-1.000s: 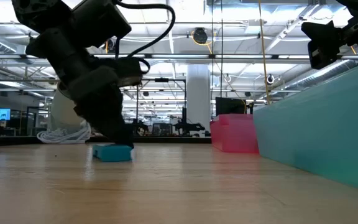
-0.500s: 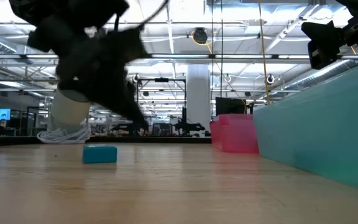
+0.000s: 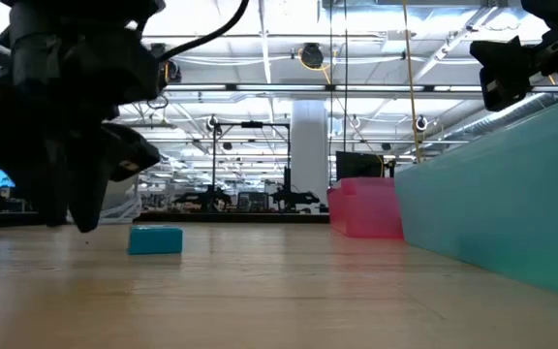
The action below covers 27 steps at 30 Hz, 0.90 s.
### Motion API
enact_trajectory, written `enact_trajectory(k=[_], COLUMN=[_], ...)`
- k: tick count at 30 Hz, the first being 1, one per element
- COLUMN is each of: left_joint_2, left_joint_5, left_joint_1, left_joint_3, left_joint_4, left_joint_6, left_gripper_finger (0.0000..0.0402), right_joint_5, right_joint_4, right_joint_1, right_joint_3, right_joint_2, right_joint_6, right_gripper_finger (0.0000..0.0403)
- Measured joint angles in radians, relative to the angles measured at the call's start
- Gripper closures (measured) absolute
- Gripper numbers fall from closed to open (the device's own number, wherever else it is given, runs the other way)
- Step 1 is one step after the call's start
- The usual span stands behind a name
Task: Pick & Place Office items
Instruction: Put the blue digital clock into the green bin
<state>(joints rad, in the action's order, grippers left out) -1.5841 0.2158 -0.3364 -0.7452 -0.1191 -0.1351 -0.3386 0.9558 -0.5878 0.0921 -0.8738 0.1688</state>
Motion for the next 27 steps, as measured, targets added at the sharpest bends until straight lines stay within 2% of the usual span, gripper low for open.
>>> enact_trajectory(k=[4, 11, 15, 20, 22, 27], left_joint_2=[0.0, 0.0, 0.0, 0.0, 0.0, 0.0], left_joint_5=[-0.087, -0.199, -0.267, -0.412, -0.415, -0.323], left_joint_1=[-0.029, -0.039, -0.034, -0.03, -0.03, -0.032], left_joint_3=[0.0, 0.0, 0.0, 0.0, 0.0, 0.001], left_joint_4=[-0.097, 0.029, 0.048, 0.042, 0.039, 0.034], left_joint_6=[-0.033, -0.03, -0.025, -0.025, -0.019, 0.037], left_gripper_finger=[0.03, 0.0309, 0.0309, 0.0309, 0.0309, 0.0309], right_joint_5=[0.0, 0.0, 0.0, 0.0, 0.0, 0.0], right_joint_4=[0.001, 0.003, 0.004, 0.004, 0.004, 0.004], right_joint_1=[0.0, 0.0, 0.0, 0.0, 0.0, 0.0], right_joint_3=[0.0, 0.0, 0.0, 0.0, 0.0, 0.0], right_joint_2=[0.0, 0.0, 0.0, 0.0, 0.0, 0.0], right_joint_6=[0.0, 0.001, 0.002, 0.002, 0.002, 0.002], right_gripper_finger=[0.0161, 0.0161, 0.0161, 0.0161, 0.0161, 0.0161])
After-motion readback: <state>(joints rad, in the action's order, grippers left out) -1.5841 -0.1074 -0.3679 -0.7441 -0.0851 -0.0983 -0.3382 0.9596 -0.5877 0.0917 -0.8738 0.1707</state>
